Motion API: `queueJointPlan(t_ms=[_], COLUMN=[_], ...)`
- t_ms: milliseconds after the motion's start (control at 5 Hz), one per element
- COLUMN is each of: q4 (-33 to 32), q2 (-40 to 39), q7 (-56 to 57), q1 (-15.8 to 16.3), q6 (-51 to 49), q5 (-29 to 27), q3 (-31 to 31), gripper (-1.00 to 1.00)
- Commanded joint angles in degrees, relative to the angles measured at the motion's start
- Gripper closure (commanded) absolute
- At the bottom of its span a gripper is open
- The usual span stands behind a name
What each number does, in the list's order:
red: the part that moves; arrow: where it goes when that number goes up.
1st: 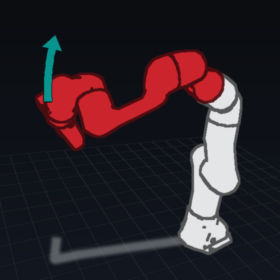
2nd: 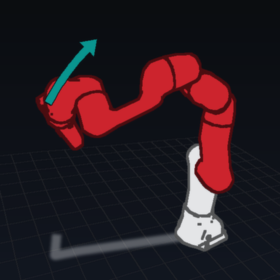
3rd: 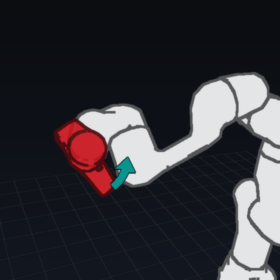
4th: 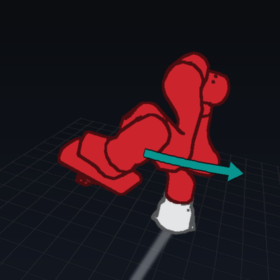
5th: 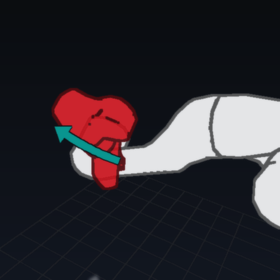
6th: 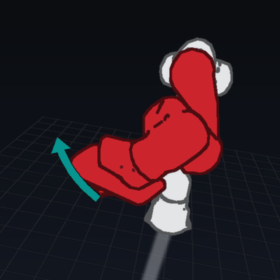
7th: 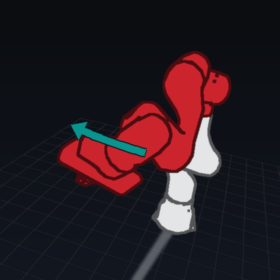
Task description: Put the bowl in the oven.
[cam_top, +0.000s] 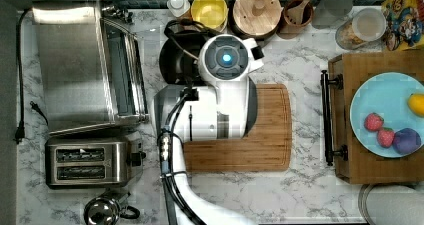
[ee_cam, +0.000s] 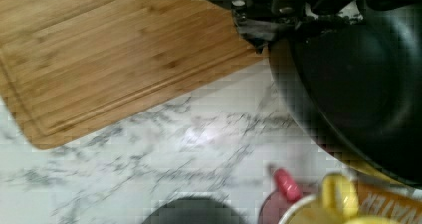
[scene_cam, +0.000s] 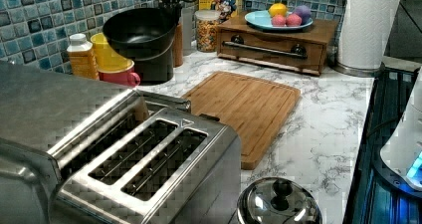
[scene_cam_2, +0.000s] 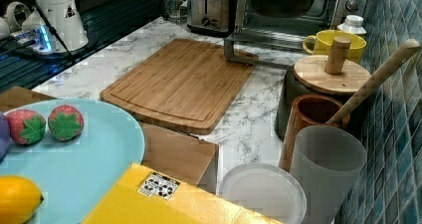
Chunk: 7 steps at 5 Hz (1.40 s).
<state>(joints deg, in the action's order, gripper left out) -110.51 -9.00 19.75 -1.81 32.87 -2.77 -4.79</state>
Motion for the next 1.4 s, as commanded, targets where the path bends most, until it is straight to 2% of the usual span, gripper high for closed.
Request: queueJointPlan(t_ms=[200, 600, 800, 1400], q4=[13.3, 17.6, 16.4, 19.0], q2=[-8.5, -12.0, -10.7, -20.5], q7=[0.2, 5.4, 5.2, 7.2], q1=[5.2, 2.8, 2.2, 3.2], q6=[2.5, 7.1, 5.0, 4.8], q5=[4.6, -2.0, -0.8, -1.7], q3=[-5.0, -7.9, -9.9, -14.3], gripper=[1.00, 1.00, 1.00, 1.00])
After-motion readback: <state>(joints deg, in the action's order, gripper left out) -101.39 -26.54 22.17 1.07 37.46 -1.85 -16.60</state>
